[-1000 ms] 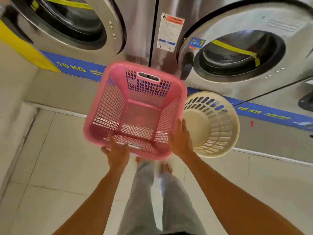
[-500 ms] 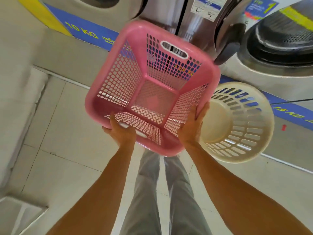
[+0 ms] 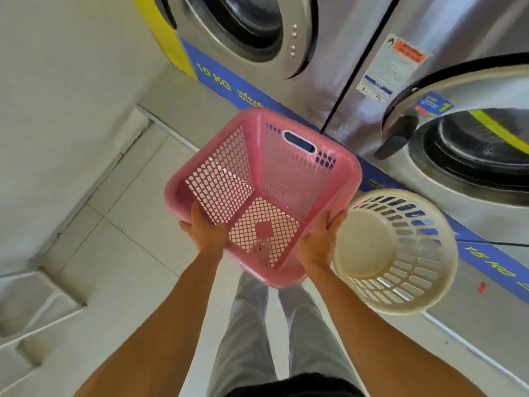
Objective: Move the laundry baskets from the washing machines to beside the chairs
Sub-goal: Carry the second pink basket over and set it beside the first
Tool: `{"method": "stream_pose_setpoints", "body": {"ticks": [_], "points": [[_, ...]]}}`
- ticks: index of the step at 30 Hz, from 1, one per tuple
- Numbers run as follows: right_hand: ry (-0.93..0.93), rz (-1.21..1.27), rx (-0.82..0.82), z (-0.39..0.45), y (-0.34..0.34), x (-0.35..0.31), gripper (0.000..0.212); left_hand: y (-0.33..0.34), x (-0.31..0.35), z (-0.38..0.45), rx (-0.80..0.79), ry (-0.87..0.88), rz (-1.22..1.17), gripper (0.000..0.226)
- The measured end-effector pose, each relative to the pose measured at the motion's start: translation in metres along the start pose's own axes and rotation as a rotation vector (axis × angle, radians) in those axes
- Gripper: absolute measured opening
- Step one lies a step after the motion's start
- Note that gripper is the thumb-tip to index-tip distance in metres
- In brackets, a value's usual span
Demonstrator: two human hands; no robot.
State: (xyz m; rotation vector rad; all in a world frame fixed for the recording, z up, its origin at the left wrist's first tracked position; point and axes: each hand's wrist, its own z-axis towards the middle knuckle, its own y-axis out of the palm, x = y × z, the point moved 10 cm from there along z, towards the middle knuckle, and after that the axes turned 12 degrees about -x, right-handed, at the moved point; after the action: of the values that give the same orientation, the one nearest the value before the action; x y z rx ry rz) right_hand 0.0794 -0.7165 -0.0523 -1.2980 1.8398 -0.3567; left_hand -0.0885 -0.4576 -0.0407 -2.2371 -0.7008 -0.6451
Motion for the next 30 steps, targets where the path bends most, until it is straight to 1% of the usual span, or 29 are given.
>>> {"method": "stream_pose_setpoints", "body": {"ticks": [4,8,11,13,15,17,20,22,25,28,30], "points": [[-0.077,-0.043,-0.129,-0.023,0.017,-0.024,0.086,-0.047,-0.047,-0.037,0.113,-0.123,-0.115,0.071],[-0.230,-0.171,-0.268,-0.053,0.046,-0.061,0.080,-0.098,-0.099,-0.085,0.265,-0.236,-0.265,0.074],[-0.387,-0.259,-0.346,-0.082,0.070,-0.093,0.068,-0.130,-0.141,-0.124,0.380,-0.306,-0.402,0.078],[-0.503,-0.324,-0.369,-0.104,0.086,-0.118,0.063,-0.151,-0.167,-0.150,0.453,-0.334,-0.489,0.079],[-0.588,-0.387,-0.386,-0.130,0.103,-0.137,0.061,-0.168,-0.195,-0.176,0.522,-0.376,-0.589,0.080],[-0.675,-0.397,-0.440,-0.163,0.126,-0.151,0.061,-0.182,-0.225,-0.203,0.573,-0.403,-0.689,0.082],[-0.825,-0.426,-0.505,-0.217,0.164,-0.171,0.066,-0.207,-0.272,-0.240,0.646,-0.423,-0.827,0.083],[-0.913,-0.477,-0.538,-0.255,0.193,-0.176,0.066,-0.225,-0.308,-0.268,0.703,-0.454,-0.897,0.081],[-0.975,-0.554,-0.577,-0.313,0.239,-0.175,0.065,-0.252,-0.361,-0.309,0.783,-0.495,-0.953,0.081],[-1.009,-0.584,-0.662,-0.380,0.299,-0.161,0.061,-0.282,-0.426,-0.362,0.872,-0.543,-1.019,0.081],[-1.023,-0.626,-0.686,-0.425,0.335,-0.148,0.061,-0.299,-0.467,-0.398,0.924,-0.573,-1.059,0.082]]}}
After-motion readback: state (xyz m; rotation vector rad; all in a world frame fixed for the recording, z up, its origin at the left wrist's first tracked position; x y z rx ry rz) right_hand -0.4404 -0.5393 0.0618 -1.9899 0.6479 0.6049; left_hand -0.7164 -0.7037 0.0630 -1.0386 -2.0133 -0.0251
